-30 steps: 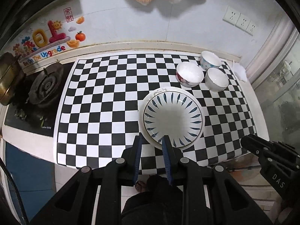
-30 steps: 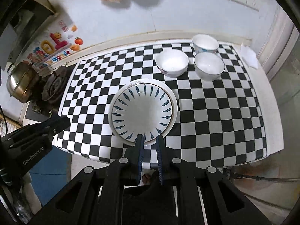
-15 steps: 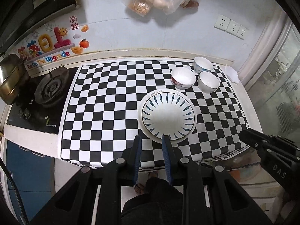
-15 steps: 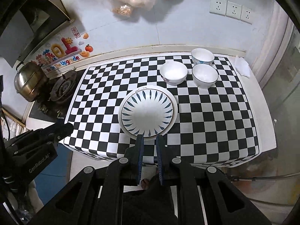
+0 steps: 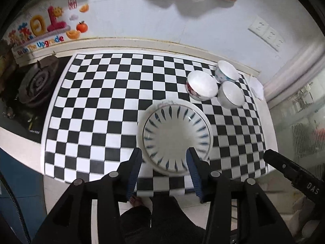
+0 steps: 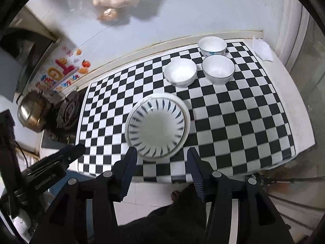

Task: Organize plates and bowls
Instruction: 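Move both tools toward the white bowls, then grasp the rim of a plain white bowl with both tools side by side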

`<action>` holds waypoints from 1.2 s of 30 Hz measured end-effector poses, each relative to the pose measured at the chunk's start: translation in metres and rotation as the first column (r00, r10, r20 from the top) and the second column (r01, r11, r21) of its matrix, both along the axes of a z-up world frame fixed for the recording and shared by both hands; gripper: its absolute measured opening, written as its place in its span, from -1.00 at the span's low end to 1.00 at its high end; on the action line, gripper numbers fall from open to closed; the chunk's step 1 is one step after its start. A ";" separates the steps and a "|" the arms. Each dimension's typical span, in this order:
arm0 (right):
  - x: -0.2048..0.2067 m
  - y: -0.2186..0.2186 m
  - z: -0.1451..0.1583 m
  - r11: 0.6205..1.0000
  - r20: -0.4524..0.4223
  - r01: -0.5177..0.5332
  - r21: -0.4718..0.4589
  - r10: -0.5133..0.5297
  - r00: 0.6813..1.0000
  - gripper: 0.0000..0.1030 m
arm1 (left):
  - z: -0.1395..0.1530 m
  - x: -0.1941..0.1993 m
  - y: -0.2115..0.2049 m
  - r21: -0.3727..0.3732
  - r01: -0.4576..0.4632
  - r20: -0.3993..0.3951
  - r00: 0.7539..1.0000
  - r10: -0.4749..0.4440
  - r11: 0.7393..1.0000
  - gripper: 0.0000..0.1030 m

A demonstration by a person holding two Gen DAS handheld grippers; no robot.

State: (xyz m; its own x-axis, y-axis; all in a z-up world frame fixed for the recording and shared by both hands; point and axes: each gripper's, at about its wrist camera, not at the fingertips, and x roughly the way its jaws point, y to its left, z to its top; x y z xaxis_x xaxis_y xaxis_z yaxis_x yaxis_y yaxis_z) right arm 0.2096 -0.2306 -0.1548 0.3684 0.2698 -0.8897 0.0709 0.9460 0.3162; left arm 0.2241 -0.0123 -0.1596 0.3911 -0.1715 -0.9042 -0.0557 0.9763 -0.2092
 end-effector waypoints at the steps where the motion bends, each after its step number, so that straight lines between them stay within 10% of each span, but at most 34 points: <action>1: 0.014 -0.005 -0.006 1.000 -0.007 0.005 0.015 -0.005 1.000 0.05 | -0.006 0.016 -0.002 -0.013 -0.003 -0.019 1.000 0.003 1.000 -0.17; 20: 0.268 -0.072 -0.196 0.977 -0.280 0.170 0.132 -0.127 0.952 0.01 | -0.151 0.278 -0.071 -0.091 0.105 -0.328 0.936 -0.130 0.990 -0.17; 28: 0.307 -0.052 -0.231 0.993 -0.311 0.107 0.050 -0.087 0.947 -0.70 | -0.185 0.295 -0.095 -0.051 0.201 -0.364 0.908 -0.206 0.978 -0.62; 36: 0.305 -0.052 -0.217 0.996 -0.284 0.070 0.047 -0.054 0.957 -0.73 | -0.149 0.262 -0.104 -0.021 0.218 -0.312 0.926 -0.214 0.976 -0.62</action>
State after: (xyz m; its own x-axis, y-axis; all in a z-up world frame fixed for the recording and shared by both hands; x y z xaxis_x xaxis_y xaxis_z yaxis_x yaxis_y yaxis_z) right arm 0.5146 -0.2826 -0.3722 0.1225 0.3064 -0.9440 0.2231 0.9183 0.3270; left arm 0.4866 -0.1165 -0.3083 0.0452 -0.2069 -0.9773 0.0967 0.9746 -0.2019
